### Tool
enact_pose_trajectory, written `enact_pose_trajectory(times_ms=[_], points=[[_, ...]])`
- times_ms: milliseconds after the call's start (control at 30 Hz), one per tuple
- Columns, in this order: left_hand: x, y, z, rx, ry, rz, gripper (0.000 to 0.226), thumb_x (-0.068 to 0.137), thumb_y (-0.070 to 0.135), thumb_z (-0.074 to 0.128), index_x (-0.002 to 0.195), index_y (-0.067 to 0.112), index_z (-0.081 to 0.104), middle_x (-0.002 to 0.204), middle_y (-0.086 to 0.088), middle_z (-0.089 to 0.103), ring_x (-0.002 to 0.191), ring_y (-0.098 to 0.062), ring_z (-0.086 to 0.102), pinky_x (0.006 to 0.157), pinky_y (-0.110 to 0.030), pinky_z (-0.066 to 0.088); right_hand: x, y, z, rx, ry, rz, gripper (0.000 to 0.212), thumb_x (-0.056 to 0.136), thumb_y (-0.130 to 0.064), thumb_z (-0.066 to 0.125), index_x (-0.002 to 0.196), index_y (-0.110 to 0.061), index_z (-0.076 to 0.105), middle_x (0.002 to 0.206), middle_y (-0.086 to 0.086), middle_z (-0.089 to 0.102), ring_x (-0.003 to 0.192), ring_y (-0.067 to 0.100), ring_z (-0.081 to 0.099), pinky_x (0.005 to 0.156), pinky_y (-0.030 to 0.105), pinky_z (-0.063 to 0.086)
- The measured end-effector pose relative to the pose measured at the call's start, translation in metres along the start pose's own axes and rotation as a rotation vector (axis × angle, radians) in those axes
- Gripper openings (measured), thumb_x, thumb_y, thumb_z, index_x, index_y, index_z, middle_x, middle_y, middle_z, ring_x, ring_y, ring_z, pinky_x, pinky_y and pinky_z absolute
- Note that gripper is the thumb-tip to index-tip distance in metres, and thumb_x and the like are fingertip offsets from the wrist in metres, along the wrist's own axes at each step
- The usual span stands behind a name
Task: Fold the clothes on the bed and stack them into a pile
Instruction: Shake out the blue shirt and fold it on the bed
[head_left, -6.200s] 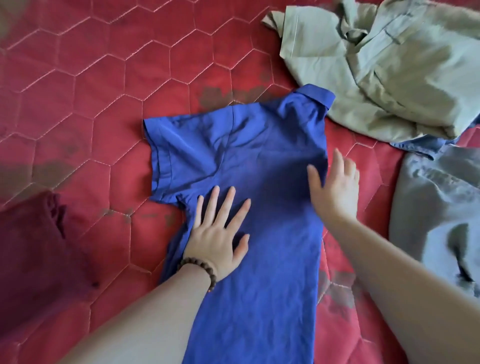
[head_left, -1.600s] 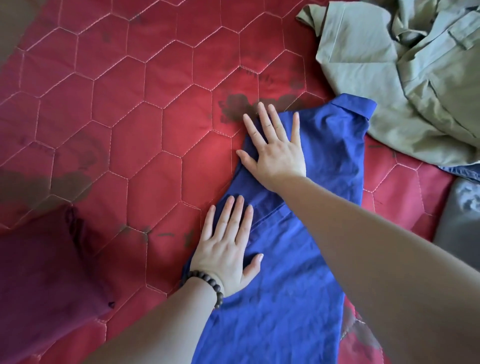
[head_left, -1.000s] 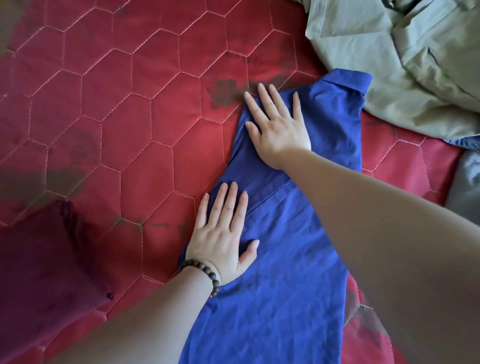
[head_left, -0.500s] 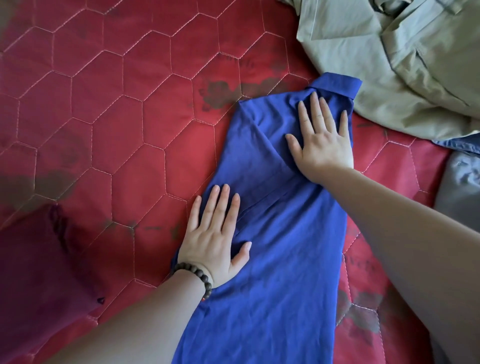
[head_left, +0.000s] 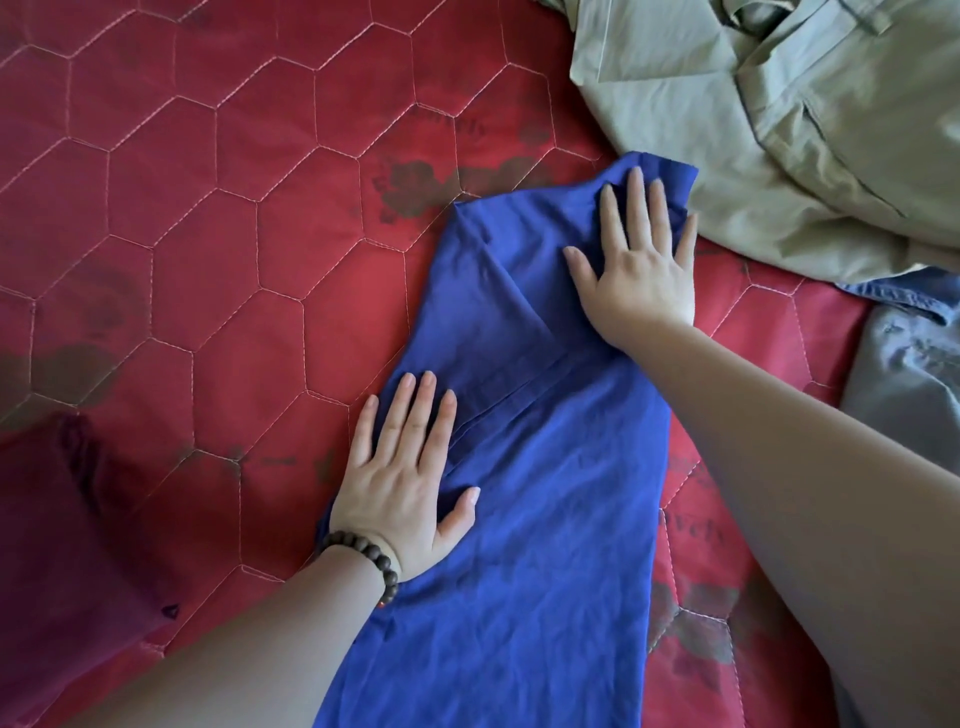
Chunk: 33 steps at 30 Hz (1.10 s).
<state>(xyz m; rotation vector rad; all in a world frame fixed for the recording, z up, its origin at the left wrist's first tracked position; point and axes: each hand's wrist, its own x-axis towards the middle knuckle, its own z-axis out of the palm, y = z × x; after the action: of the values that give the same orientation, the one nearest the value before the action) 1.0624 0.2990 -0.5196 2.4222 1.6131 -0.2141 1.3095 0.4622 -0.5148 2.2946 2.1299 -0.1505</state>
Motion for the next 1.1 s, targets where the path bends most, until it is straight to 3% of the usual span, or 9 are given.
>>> enact_pose_trajectory(times_ms=[233,367,433,533,633,767,900,1000,1100], points=[[-0.001,0.0,-0.002,-0.027,-0.006,0.006,0.09,0.081,0.056,0.045,0.151,0.004,0.025,0.16,-0.018,0.016,0.149,-0.031,0.012,0.117,-0.057,0.017,0.008,0.004,0.003,0.032,-0.115,0.068,0.07,0.097,-0.058,0.026,0.155,-0.021,0.012,0.163,0.002,-0.004,0.15,0.018,-0.005,0.119,0.051,-0.004],[0.0,-0.002,-0.002,-0.033,0.0,0.01,0.09,0.081,0.056,0.045,0.151,0.003,0.026,0.16,-0.018,0.017,0.149,-0.031,0.014,0.117,-0.056,0.018,0.005,-0.03,-0.01,0.015,0.071,-0.021,0.067,0.095,-0.046,0.039,0.15,-0.008,0.03,0.161,0.012,0.015,0.15,0.026,0.006,0.118,0.056,0.0],[0.0,-0.002,-0.001,-0.035,0.011,0.013,0.089,0.08,0.055,0.045,0.15,0.002,0.028,0.159,-0.018,0.019,0.148,-0.032,0.016,0.116,-0.057,0.019,-0.006,-0.052,-0.004,0.012,0.039,-0.167,0.068,0.098,-0.048,0.031,0.154,-0.012,0.019,0.162,0.008,0.009,0.15,0.023,0.002,0.119,0.052,-0.003],[0.0,0.0,0.0,-0.043,0.02,0.007,0.088,0.079,0.054,0.046,0.148,0.001,0.031,0.158,-0.019,0.022,0.148,-0.032,0.018,0.116,-0.057,0.019,-0.008,-0.068,0.011,0.02,-0.118,-0.128,0.068,0.1,-0.053,0.019,0.155,-0.018,0.003,0.163,0.001,-0.004,0.15,0.016,-0.007,0.119,0.049,-0.009],[0.0,0.0,-0.001,-0.04,0.02,0.008,0.088,0.079,0.053,0.046,0.148,0.001,0.032,0.158,-0.019,0.023,0.147,-0.033,0.02,0.115,-0.057,0.02,0.0,-0.081,0.013,0.041,-0.083,-0.074,0.07,0.099,-0.053,0.017,0.155,-0.013,0.003,0.163,0.004,-0.003,0.15,0.018,-0.007,0.119,0.048,-0.009],[0.0,0.001,-0.003,-0.035,0.002,0.0,0.087,0.079,0.054,0.046,0.148,0.001,0.034,0.157,-0.019,0.024,0.147,-0.033,0.021,0.115,-0.058,0.022,-0.011,-0.103,0.016,0.072,-0.104,-0.243,0.068,0.101,-0.052,0.018,0.155,-0.012,0.002,0.163,0.003,-0.002,0.149,0.016,-0.008,0.12,0.043,-0.008],[0.0,0.0,-0.002,-0.031,-0.003,0.004,0.089,0.079,0.055,0.046,0.149,0.002,0.032,0.158,-0.019,0.022,0.147,-0.033,0.02,0.116,-0.057,0.021,-0.01,-0.103,0.012,0.053,-0.081,-0.218,0.068,0.102,-0.05,0.02,0.155,-0.011,0.003,0.163,0.004,-0.001,0.15,0.017,-0.007,0.12,0.045,-0.006],[0.001,-0.001,-0.001,-0.018,-0.001,0.006,0.089,0.079,0.055,0.046,0.149,0.002,0.03,0.158,-0.02,0.022,0.148,-0.032,0.017,0.117,-0.056,0.018,-0.028,-0.11,0.01,0.074,0.012,-0.398,0.067,0.099,-0.045,0.029,0.154,-0.01,0.016,0.162,0.004,0.01,0.15,0.019,0.004,0.121,0.046,-0.001],[0.001,-0.001,0.001,-0.005,0.013,0.007,0.088,0.08,0.056,0.044,0.147,0.001,0.03,0.156,-0.02,0.025,0.148,-0.031,0.015,0.118,-0.055,0.016,-0.055,-0.108,0.017,-0.006,-0.11,-0.596,0.064,0.099,-0.046,0.025,0.155,-0.015,0.015,0.163,-0.001,0.01,0.15,0.015,0.004,0.12,0.047,-0.002]])
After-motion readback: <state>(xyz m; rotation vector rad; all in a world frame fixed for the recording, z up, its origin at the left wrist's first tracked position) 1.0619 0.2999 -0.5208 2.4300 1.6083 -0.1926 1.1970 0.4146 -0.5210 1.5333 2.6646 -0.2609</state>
